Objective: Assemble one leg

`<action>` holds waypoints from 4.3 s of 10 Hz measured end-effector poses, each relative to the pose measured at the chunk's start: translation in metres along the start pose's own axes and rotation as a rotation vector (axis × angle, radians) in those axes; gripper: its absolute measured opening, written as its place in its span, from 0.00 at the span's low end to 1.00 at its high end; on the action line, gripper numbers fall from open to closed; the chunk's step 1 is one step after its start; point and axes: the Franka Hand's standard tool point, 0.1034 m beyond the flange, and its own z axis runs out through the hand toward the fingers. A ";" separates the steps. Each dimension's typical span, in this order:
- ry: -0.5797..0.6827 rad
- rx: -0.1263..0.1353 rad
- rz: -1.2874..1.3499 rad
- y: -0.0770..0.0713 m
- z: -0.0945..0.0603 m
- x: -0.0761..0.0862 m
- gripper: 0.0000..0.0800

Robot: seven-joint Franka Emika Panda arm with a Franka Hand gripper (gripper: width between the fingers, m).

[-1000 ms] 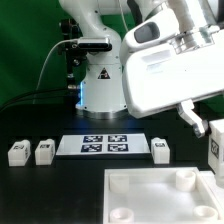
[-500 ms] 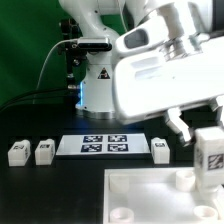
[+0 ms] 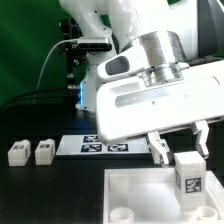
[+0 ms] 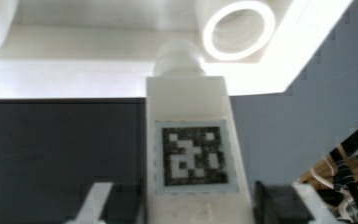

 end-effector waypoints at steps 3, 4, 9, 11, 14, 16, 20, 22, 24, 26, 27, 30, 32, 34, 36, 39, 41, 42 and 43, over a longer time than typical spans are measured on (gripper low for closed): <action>-0.005 0.004 -0.003 -0.011 -0.003 -0.009 0.37; -0.003 0.004 -0.004 -0.012 -0.004 -0.010 0.37; -0.021 0.021 -0.019 -0.025 -0.001 -0.016 0.37; -0.025 0.020 -0.019 -0.024 -0.001 -0.018 0.37; -0.037 0.013 -0.008 -0.024 0.008 -0.023 0.37; -0.022 -0.019 -0.008 -0.025 0.015 -0.016 0.37; -0.018 -0.049 -0.018 -0.027 0.016 -0.014 0.37; -0.031 -0.045 -0.017 -0.027 0.017 -0.017 0.65; -0.032 -0.045 -0.017 -0.027 0.018 -0.018 0.78; -0.034 -0.045 -0.017 -0.027 0.018 -0.019 0.80; -0.034 -0.045 -0.017 -0.027 0.019 -0.019 0.81; -0.035 -0.045 -0.017 -0.027 0.019 -0.020 0.81; -0.051 -0.039 -0.002 -0.029 0.020 -0.021 0.81; -0.159 0.006 0.174 -0.042 0.015 -0.001 0.81; -0.337 0.055 0.229 -0.042 0.020 -0.010 0.81; -0.562 0.109 0.217 -0.029 0.018 -0.013 0.81; -0.594 0.112 0.206 -0.023 0.018 -0.011 0.81; -0.595 0.112 0.206 -0.024 0.019 -0.013 0.81; -0.595 0.112 0.206 -0.024 0.019 -0.013 0.81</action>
Offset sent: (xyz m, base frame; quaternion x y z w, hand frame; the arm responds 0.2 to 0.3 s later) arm -0.0160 0.0063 -0.0088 -0.0035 0.0044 0.0171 0.9998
